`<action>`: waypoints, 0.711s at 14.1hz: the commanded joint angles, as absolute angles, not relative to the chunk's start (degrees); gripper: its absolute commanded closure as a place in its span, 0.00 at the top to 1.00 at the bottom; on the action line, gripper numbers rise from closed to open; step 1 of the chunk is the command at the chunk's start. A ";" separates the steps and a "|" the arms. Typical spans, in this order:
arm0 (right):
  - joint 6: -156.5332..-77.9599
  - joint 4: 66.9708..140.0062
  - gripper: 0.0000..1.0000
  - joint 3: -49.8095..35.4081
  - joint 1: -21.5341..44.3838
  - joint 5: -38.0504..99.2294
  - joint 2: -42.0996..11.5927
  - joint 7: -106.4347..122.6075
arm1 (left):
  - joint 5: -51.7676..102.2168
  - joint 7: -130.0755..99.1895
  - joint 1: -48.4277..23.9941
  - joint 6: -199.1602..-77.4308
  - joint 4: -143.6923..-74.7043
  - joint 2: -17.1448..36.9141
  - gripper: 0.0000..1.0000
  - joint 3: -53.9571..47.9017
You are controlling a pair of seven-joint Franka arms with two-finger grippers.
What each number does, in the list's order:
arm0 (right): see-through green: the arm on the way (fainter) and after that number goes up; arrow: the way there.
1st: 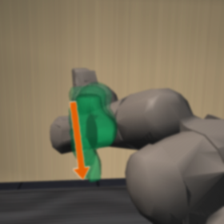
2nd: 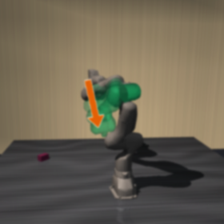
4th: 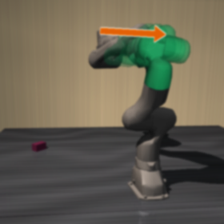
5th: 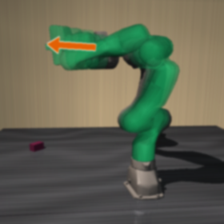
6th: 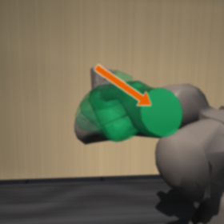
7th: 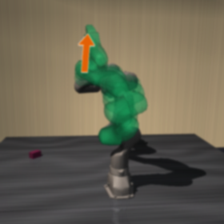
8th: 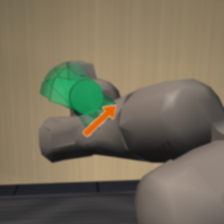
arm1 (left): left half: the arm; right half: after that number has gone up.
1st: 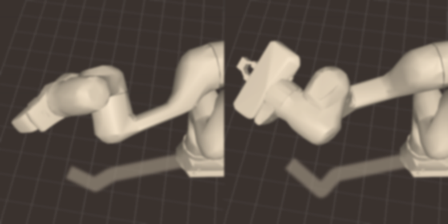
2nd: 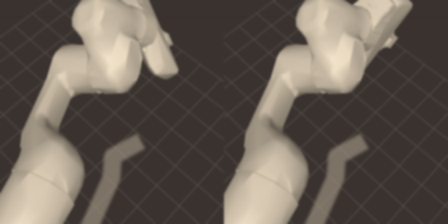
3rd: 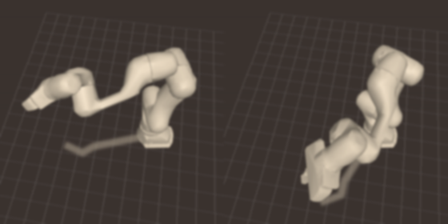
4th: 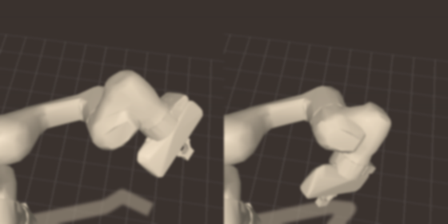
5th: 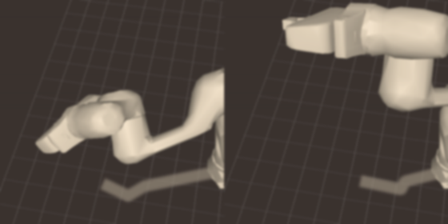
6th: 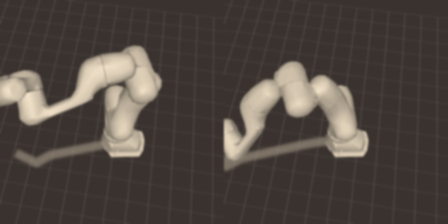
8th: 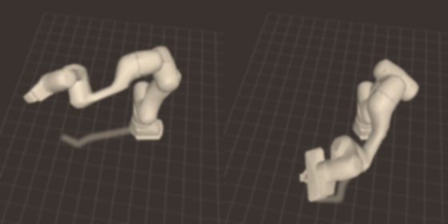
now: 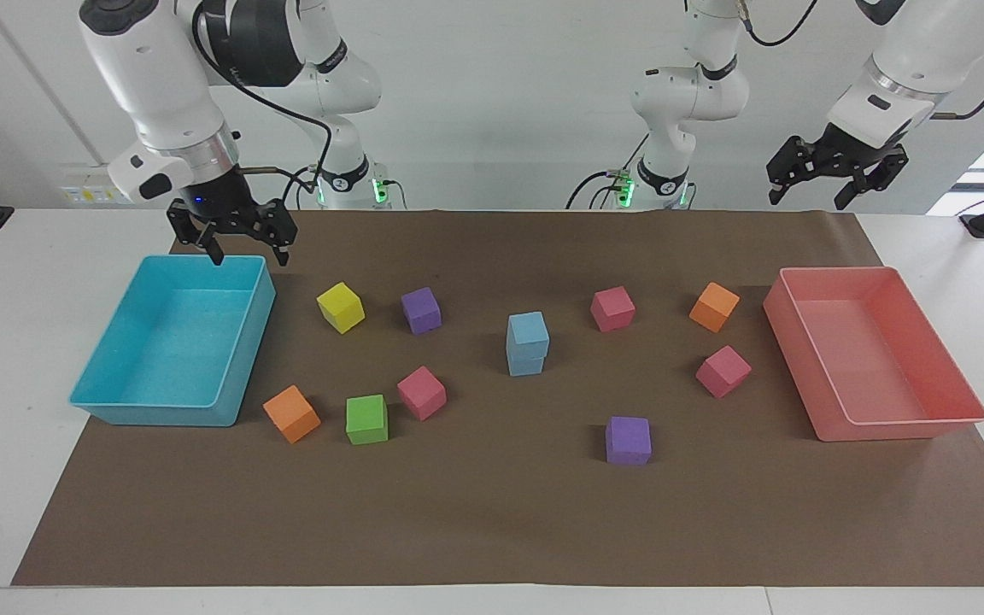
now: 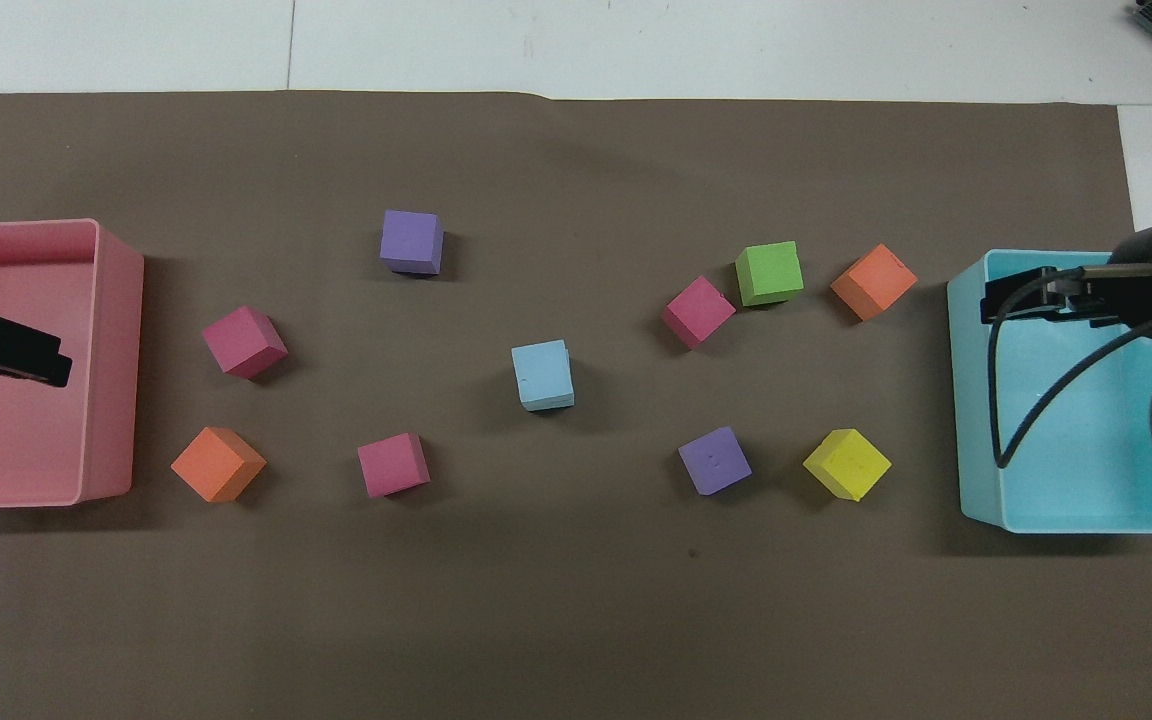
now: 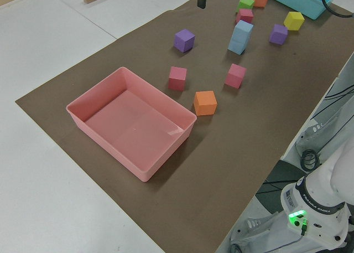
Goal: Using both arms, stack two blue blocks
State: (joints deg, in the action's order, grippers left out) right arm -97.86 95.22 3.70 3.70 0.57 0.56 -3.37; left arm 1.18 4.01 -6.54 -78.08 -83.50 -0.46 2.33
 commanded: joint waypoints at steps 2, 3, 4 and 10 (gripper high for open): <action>-94.67 94.57 1.00 3.60 0.97 -0.79 2.28 -2.28 | 1.76 4.83 -6.50 -78.05 -84.55 -1.58 1.00 2.37; -93.61 94.14 1.00 3.60 0.88 -1.05 2.89 -2.37 | 1.76 4.83 -6.59 -78.05 -84.55 -1.58 1.00 2.37; -92.39 93.96 1.00 3.60 0.88 -1.49 3.42 -2.37 | 1.76 4.75 -6.59 -78.05 -84.55 -1.58 1.00 2.37; -85.61 88.77 1.00 4.13 0.79 -4.04 3.87 -2.11 | 1.76 4.83 -6.59 -78.05 -84.46 -1.58 1.00 2.37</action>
